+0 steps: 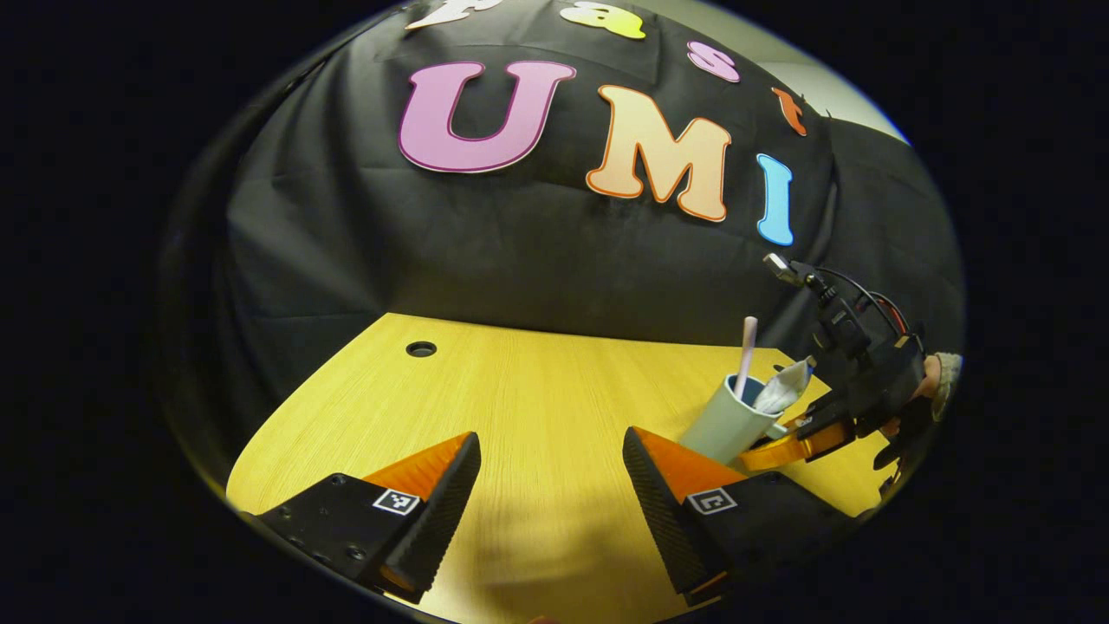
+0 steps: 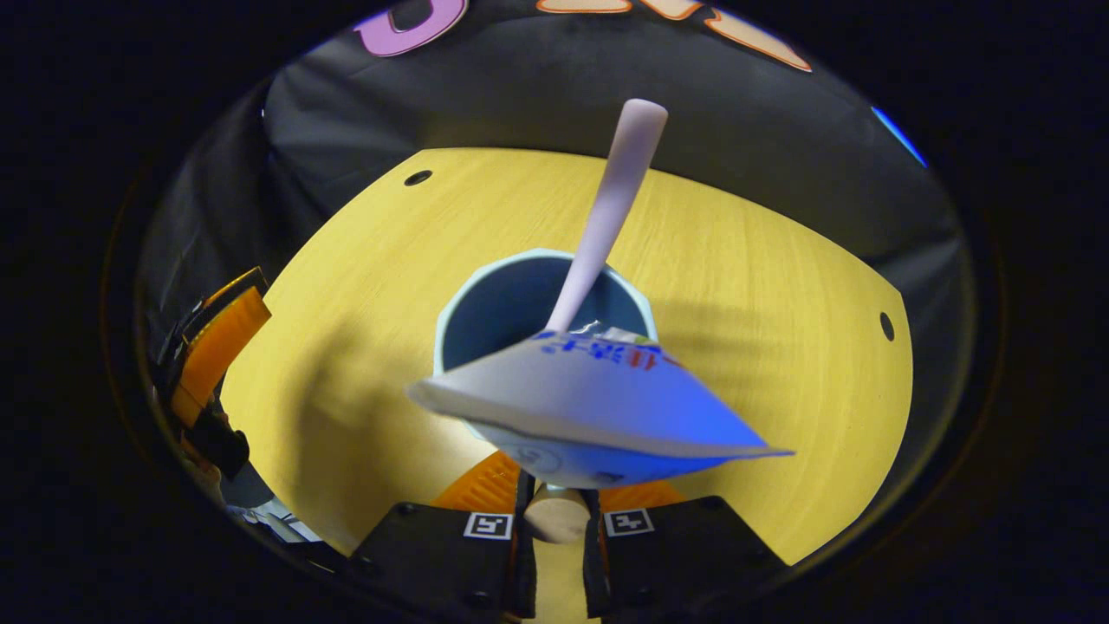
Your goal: Put the toothbrush and toothpaste on the desktop into the cup, then pick up the cup and place it on the coaster on the desktop.
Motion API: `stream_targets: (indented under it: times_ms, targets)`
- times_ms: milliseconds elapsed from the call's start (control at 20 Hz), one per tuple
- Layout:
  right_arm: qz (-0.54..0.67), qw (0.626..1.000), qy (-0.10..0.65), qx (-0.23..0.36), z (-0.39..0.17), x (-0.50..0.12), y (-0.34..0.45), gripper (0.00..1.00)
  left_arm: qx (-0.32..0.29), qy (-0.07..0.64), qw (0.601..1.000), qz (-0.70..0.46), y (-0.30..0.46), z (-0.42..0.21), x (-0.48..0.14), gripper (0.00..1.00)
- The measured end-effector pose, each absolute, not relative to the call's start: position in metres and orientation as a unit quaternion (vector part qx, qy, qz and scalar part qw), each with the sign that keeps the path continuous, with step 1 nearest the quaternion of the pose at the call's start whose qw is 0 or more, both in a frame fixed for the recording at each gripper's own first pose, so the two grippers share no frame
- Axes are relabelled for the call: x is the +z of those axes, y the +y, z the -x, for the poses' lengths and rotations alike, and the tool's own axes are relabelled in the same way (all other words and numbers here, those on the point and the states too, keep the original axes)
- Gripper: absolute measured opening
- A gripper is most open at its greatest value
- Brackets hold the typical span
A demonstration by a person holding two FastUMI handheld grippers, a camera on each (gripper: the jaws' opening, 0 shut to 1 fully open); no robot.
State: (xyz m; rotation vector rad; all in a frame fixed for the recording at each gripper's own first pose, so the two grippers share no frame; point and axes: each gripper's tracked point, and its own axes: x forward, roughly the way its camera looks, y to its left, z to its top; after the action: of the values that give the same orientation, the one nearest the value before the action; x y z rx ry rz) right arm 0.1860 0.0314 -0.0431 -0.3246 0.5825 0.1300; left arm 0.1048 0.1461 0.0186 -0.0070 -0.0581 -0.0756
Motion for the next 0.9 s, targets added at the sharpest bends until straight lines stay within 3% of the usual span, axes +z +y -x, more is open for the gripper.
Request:
stream_targets:
  times_ms: [50,100,350,650,900]
  targets:
    - [0.159,0.941,0.29,0.069,-0.185,-0.044,0.032,0.2,-0.035,-0.025,0.999,0.003,0.151,-0.102,0.015,0.95]
    - [0.16,0.939,0.294,0.072,-0.184,-0.045,0.031,0.24,-0.032,-0.024,0.999,0.003,0.155,-0.101,0.014,0.95]
    - [0.182,0.928,0.317,0.066,-0.18,-0.041,0.027,0.2,-0.018,-0.016,1.0,0.014,0.174,-0.097,0.005,0.95]
    - [0.2,0.924,0.318,0.07,-0.181,-0.041,0.024,0.27,-0.012,-0.017,1.0,0.019,0.178,-0.09,0.004,0.95]
    - [0.163,0.94,0.288,0.086,-0.168,-0.016,0.033,0.4,-0.015,-0.015,0.999,0.025,0.173,-0.083,0.003,0.95]
